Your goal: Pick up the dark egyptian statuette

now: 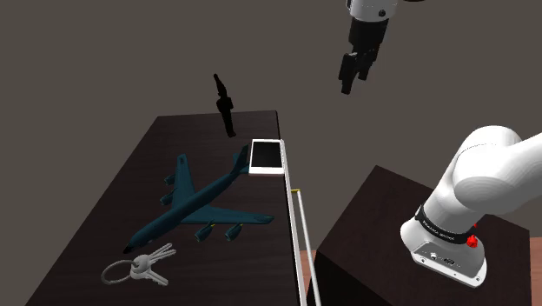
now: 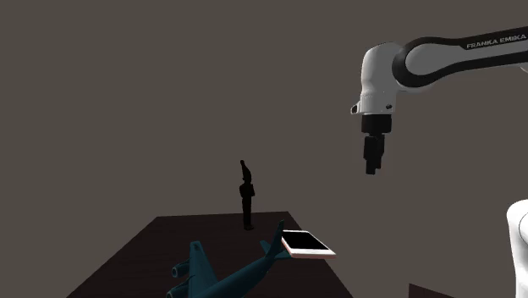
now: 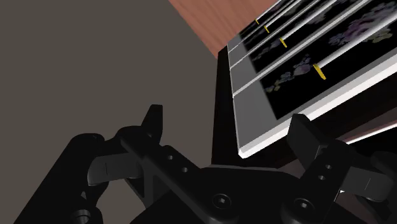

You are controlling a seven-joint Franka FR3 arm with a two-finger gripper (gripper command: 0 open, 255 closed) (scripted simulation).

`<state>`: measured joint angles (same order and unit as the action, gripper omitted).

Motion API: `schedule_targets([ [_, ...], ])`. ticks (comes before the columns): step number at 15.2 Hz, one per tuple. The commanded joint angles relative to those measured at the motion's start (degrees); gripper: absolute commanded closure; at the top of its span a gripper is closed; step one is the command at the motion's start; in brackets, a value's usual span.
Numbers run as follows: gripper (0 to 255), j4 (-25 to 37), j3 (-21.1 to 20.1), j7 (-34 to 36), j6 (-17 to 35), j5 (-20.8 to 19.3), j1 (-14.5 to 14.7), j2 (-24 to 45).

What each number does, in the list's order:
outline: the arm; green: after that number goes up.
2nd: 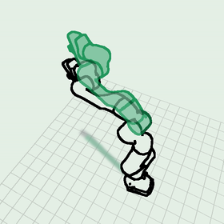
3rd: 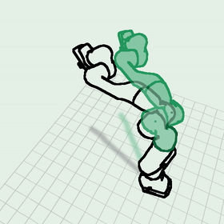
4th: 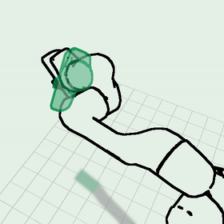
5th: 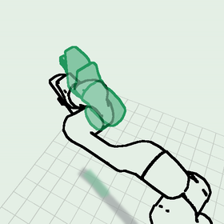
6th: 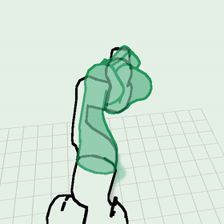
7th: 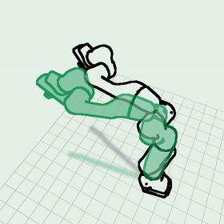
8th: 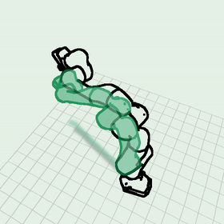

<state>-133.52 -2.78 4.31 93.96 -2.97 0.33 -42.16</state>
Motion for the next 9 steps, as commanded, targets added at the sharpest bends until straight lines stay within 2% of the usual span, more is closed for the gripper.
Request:
schedule_targets([
  [1, 0, 0.0, 0.0, 0.0, 0.0, 0.0, 0.0, 0.0],
  [9, 0, 11.25, -5.44, 8.88, 4.31, 3.85, 0.8, 14.75],
])
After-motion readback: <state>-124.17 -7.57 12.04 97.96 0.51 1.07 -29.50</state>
